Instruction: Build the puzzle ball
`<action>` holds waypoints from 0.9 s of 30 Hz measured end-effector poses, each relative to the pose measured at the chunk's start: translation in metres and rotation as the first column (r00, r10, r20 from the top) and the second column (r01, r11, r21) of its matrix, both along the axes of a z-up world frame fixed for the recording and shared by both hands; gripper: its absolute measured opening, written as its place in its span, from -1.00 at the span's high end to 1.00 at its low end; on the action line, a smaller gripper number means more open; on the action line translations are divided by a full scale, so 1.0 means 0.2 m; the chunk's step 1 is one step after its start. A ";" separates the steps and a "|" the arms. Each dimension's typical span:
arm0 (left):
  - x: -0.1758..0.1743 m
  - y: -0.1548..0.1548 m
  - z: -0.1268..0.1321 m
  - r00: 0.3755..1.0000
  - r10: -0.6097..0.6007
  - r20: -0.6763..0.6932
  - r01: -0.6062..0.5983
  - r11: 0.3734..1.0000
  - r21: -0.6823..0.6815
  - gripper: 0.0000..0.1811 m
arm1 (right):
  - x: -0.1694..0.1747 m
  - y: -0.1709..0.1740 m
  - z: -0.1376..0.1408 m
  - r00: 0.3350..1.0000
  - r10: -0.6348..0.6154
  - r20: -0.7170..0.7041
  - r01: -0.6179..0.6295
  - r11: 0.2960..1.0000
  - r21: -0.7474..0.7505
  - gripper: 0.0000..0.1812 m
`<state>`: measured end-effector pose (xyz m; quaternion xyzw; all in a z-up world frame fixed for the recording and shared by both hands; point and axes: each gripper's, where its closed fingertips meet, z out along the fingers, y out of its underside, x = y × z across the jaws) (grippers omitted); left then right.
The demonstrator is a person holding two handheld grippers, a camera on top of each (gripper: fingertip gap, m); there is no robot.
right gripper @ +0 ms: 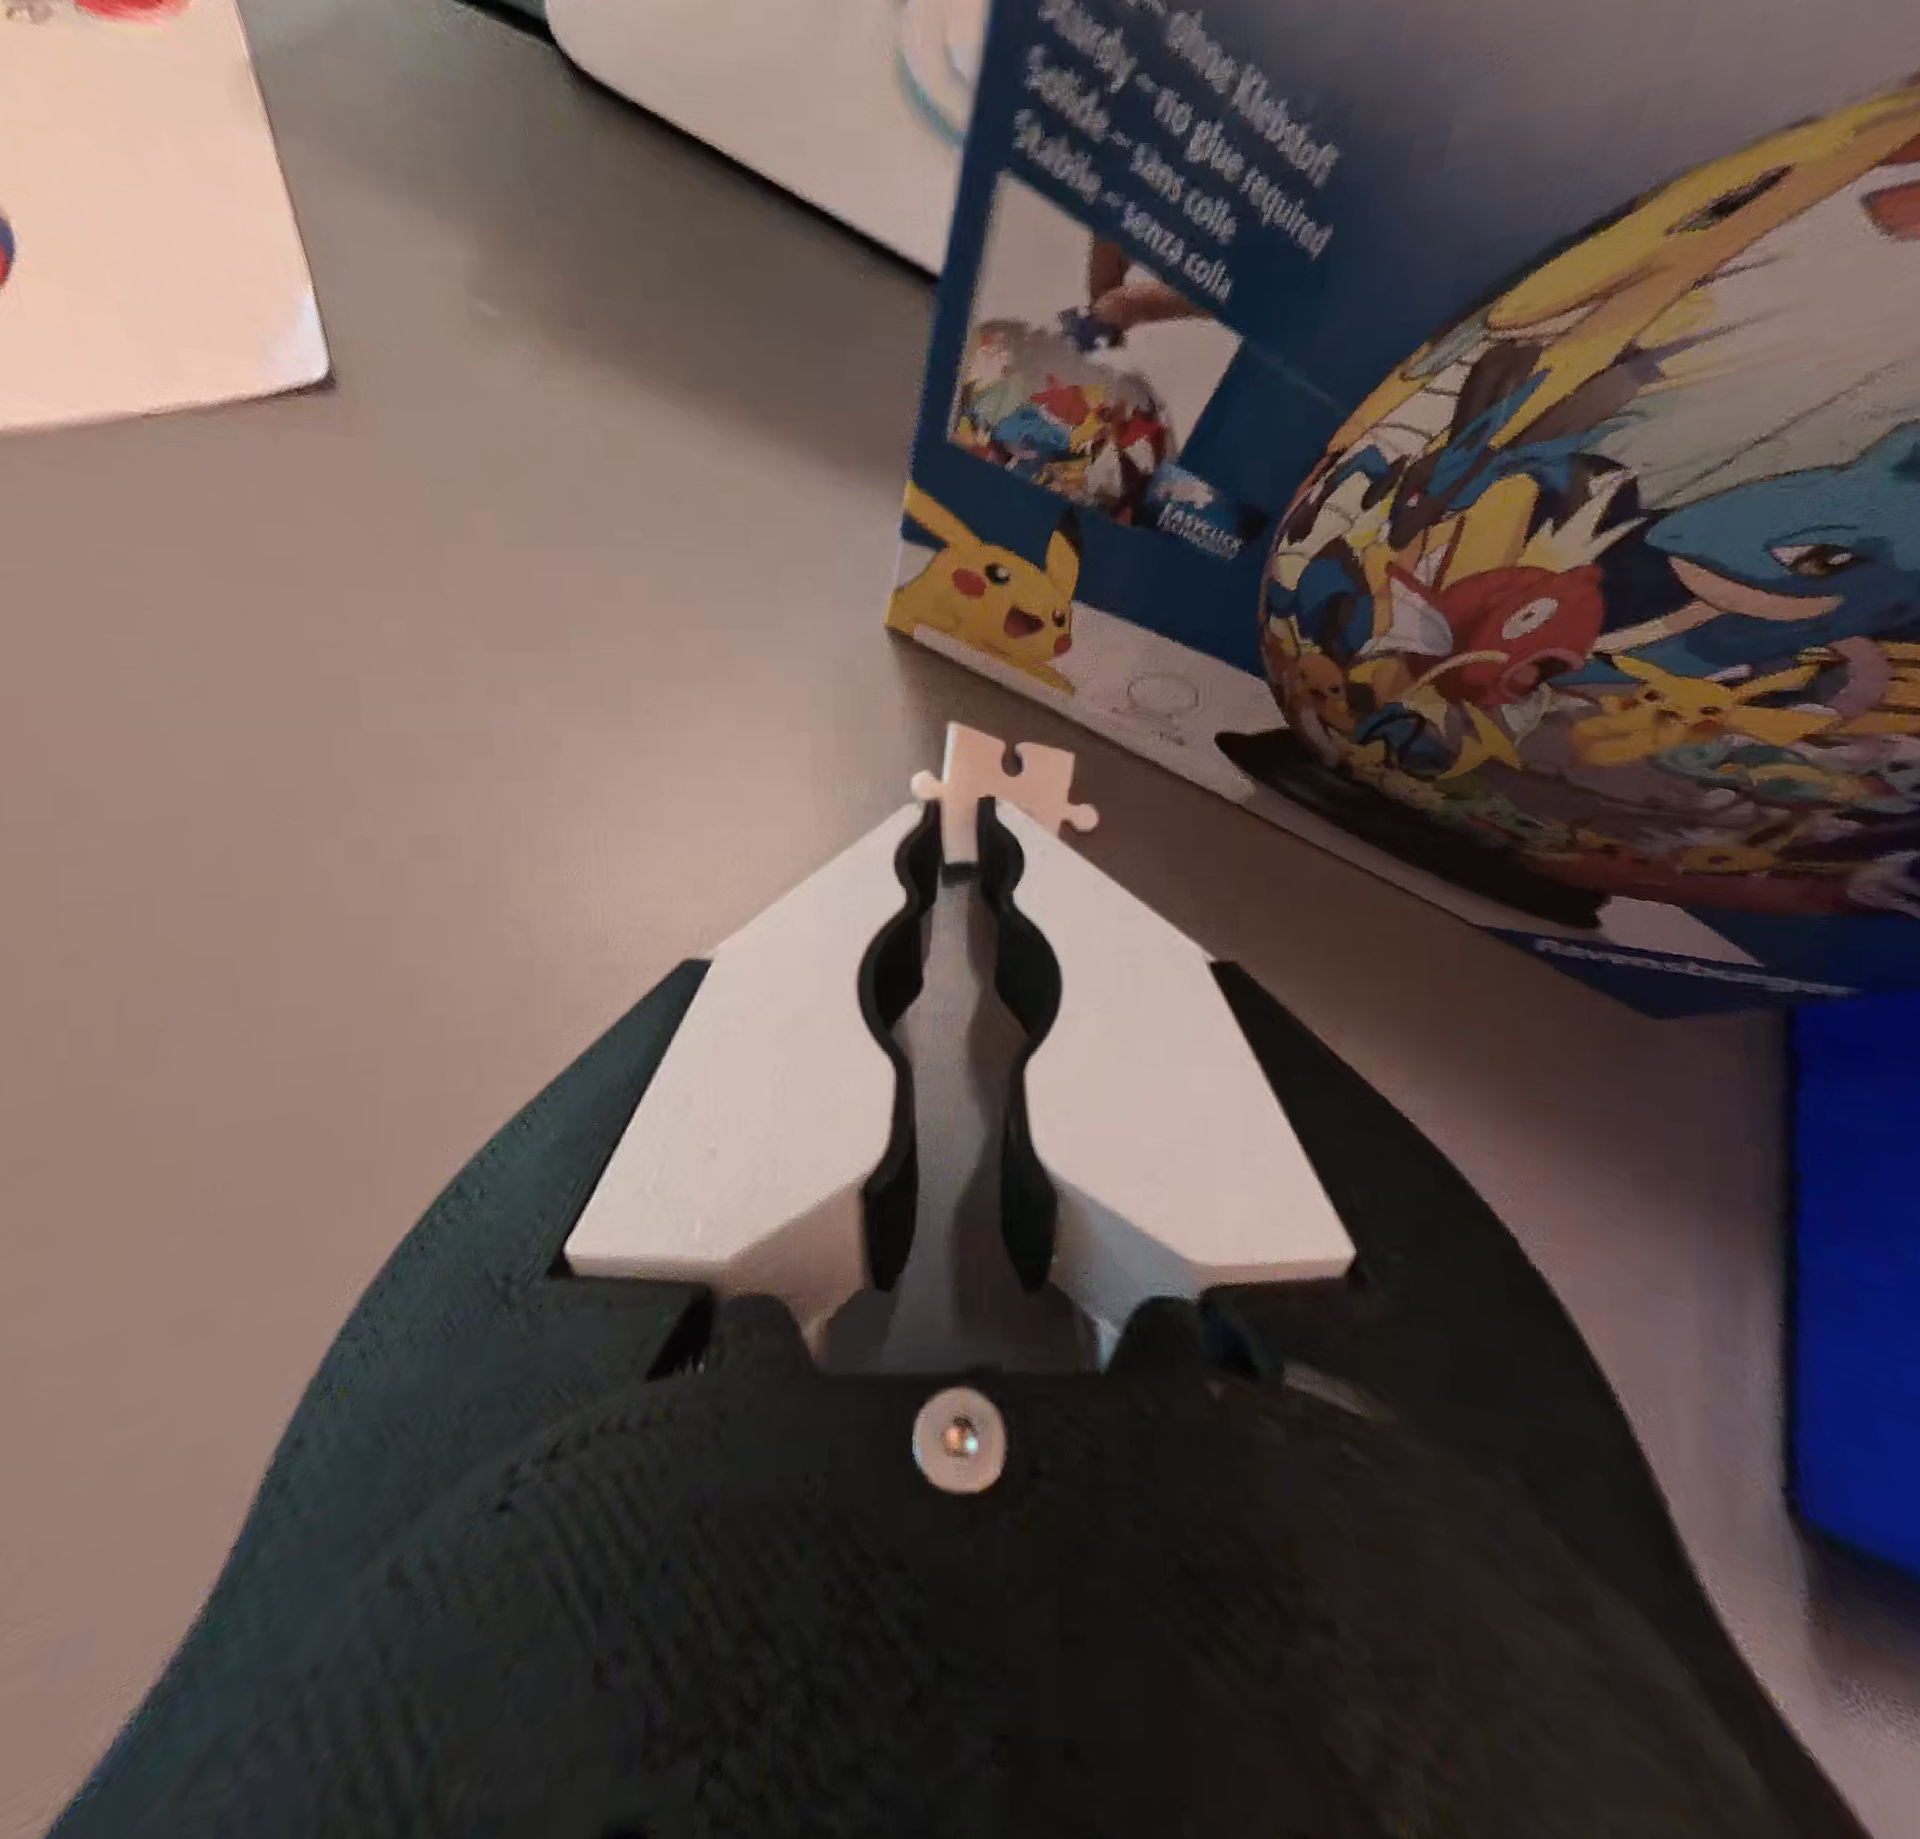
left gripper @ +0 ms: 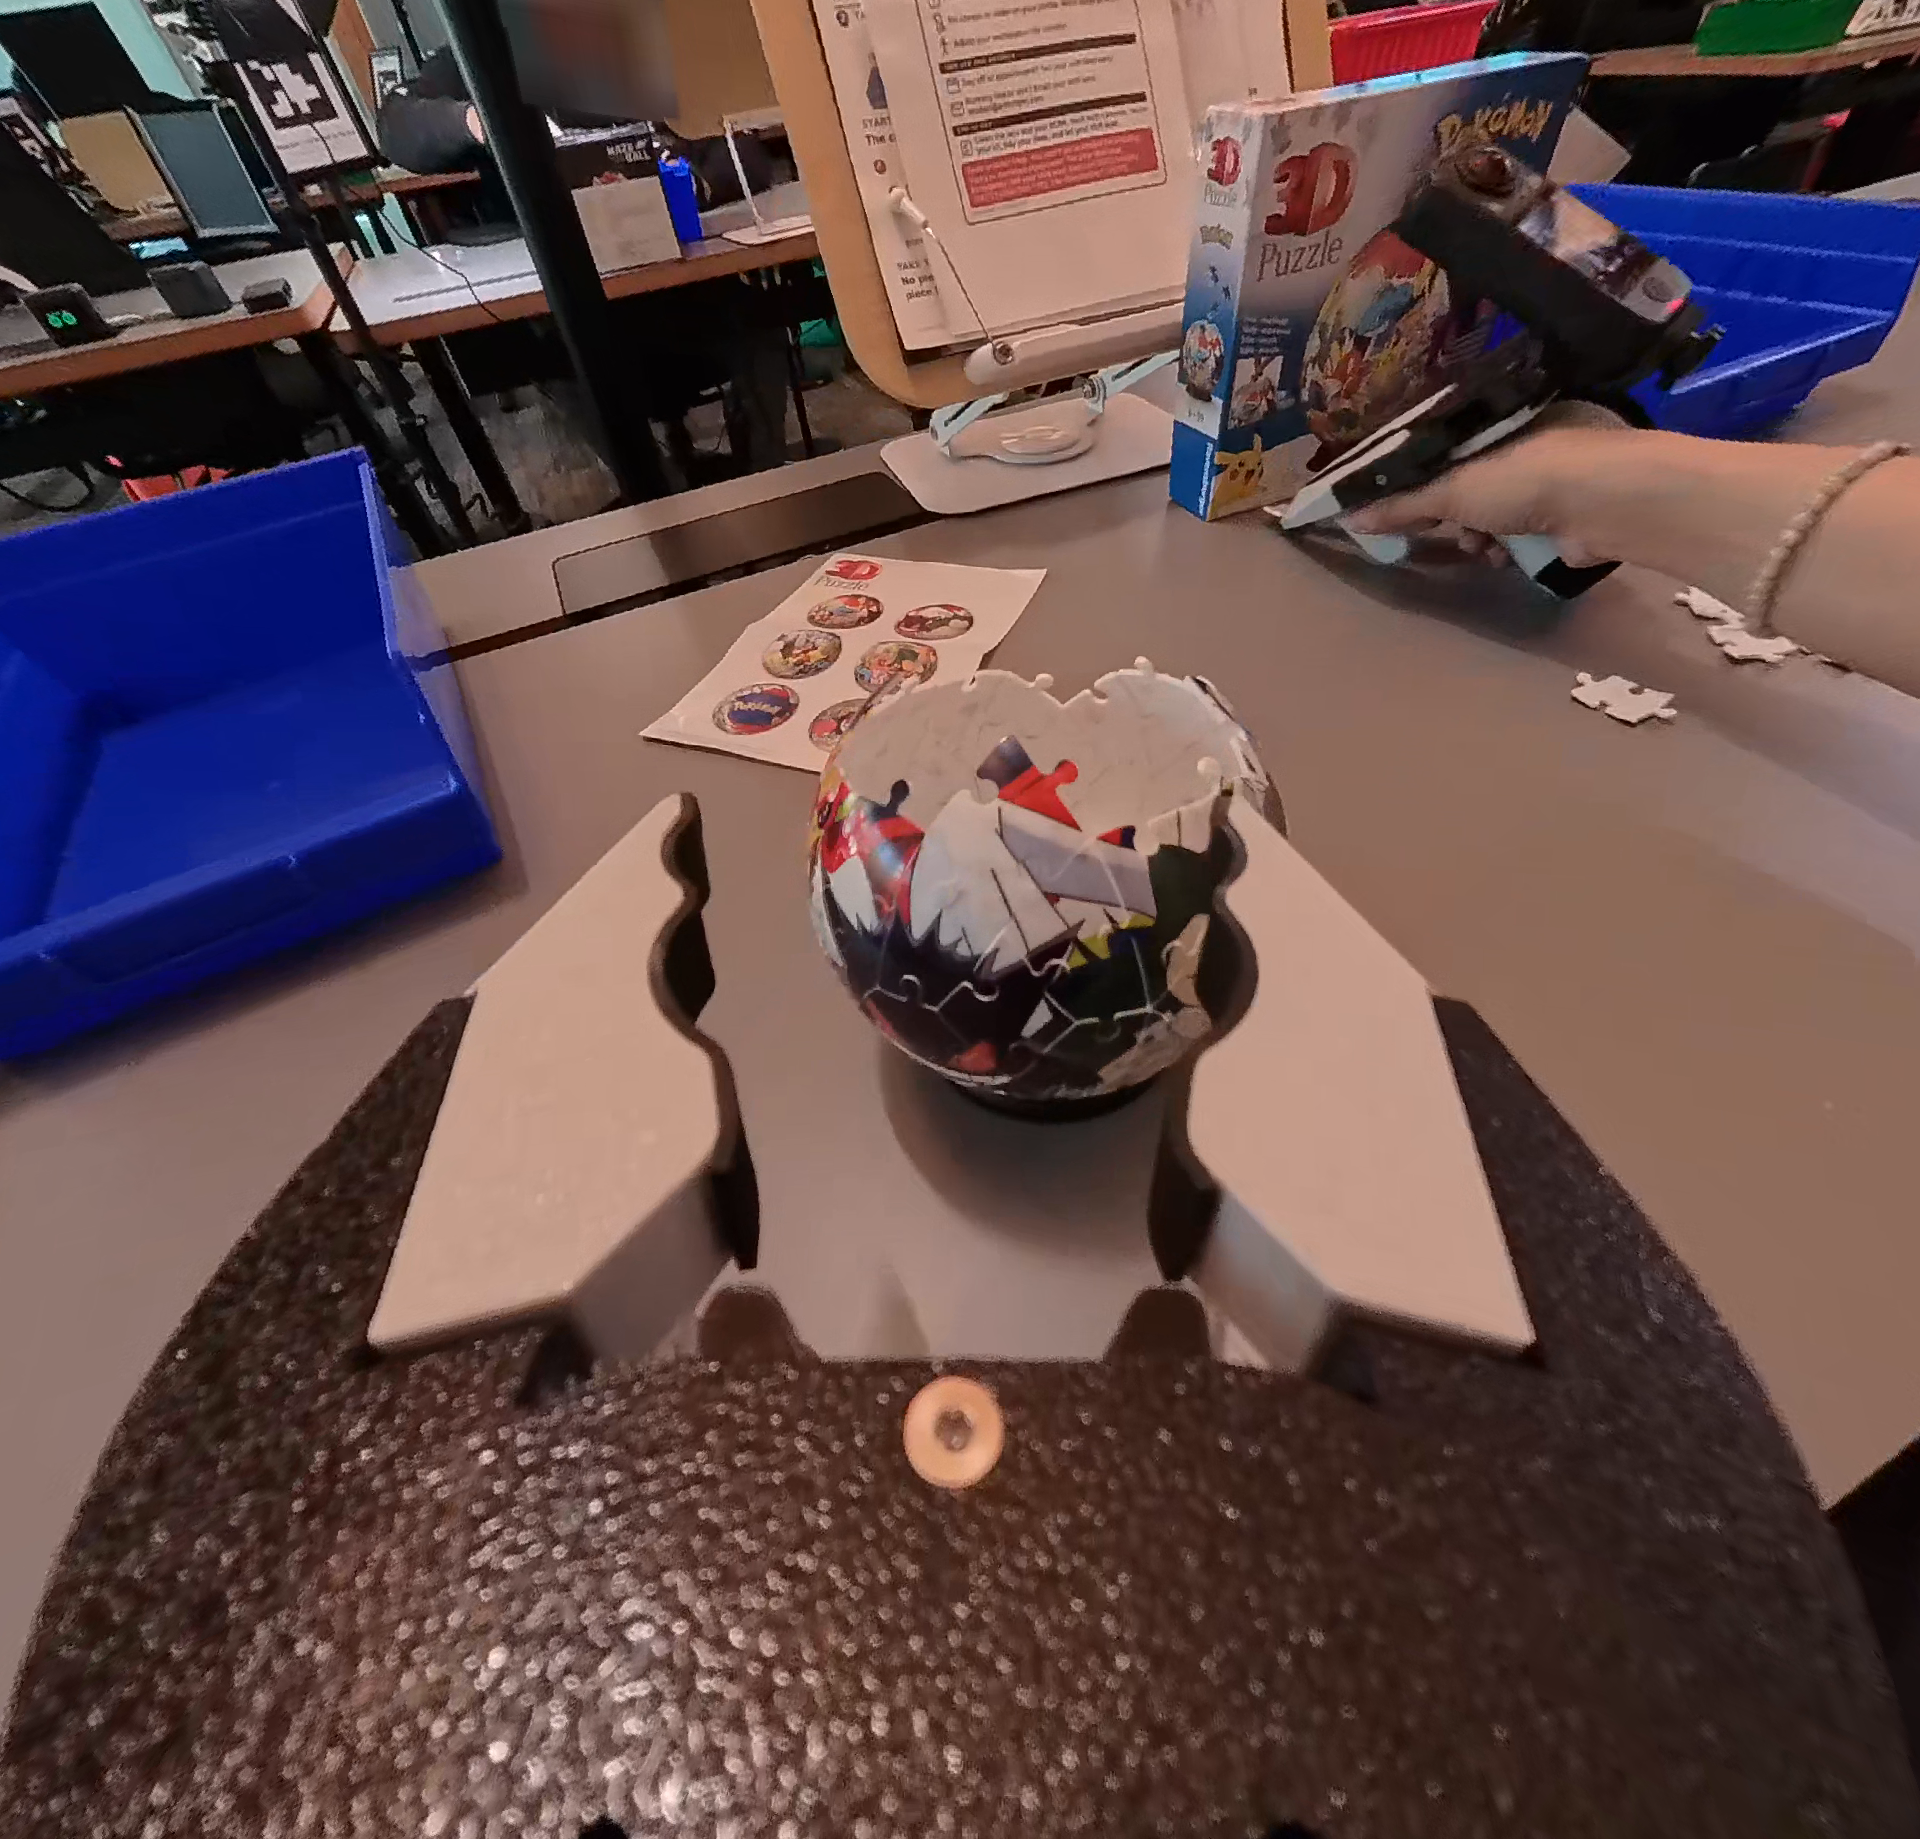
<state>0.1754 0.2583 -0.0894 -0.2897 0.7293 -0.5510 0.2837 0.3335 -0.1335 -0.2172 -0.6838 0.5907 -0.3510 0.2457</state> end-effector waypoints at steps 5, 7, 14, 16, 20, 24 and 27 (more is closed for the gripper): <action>-0.02 0.00 0.03 1.000 -0.007 0.014 0.007 1.000 -0.008 -0.02 | -0.13 0.04 0.01 0.995 0.103 -0.012 -0.104 0.989 -0.105 0.96; -0.02 0.00 0.03 1.000 -0.008 0.016 0.008 1.000 -0.018 -0.02 | -0.17 0.08 0.04 0.989 0.147 0.005 -0.147 0.988 -0.053 0.97; -0.02 0.00 0.04 1.000 -0.001 0.020 0.001 1.000 -0.013 0.00 | -0.36 0.36 0.28 0.924 0.334 0.187 -0.348 0.936 0.048 0.99; -0.03 -0.01 0.05 1.000 -0.011 0.020 0.011 1.000 -0.010 0.02 | -0.44 0.47 0.38 0.876 0.389 0.285 -0.411 0.912 0.019 0.99; -0.07 -0.04 0.10 0.999 -0.042 0.018 0.042 0.998 -0.045 0.27 | -0.64 0.69 0.60 0.743 0.486 0.460 -0.458 0.871 -0.179 0.99; -0.20 -0.13 0.21 0.974 -0.213 -0.071 0.190 0.951 -0.244 0.46 | -0.85 0.91 0.81 0.597 0.654 0.464 -0.241 0.698 -0.674 1.00; -0.34 -0.28 0.26 0.900 -0.394 -0.187 0.304 0.873 -0.382 0.48 | -1.02 1.12 0.91 0.518 0.752 0.408 -0.048 0.501 -0.864 1.00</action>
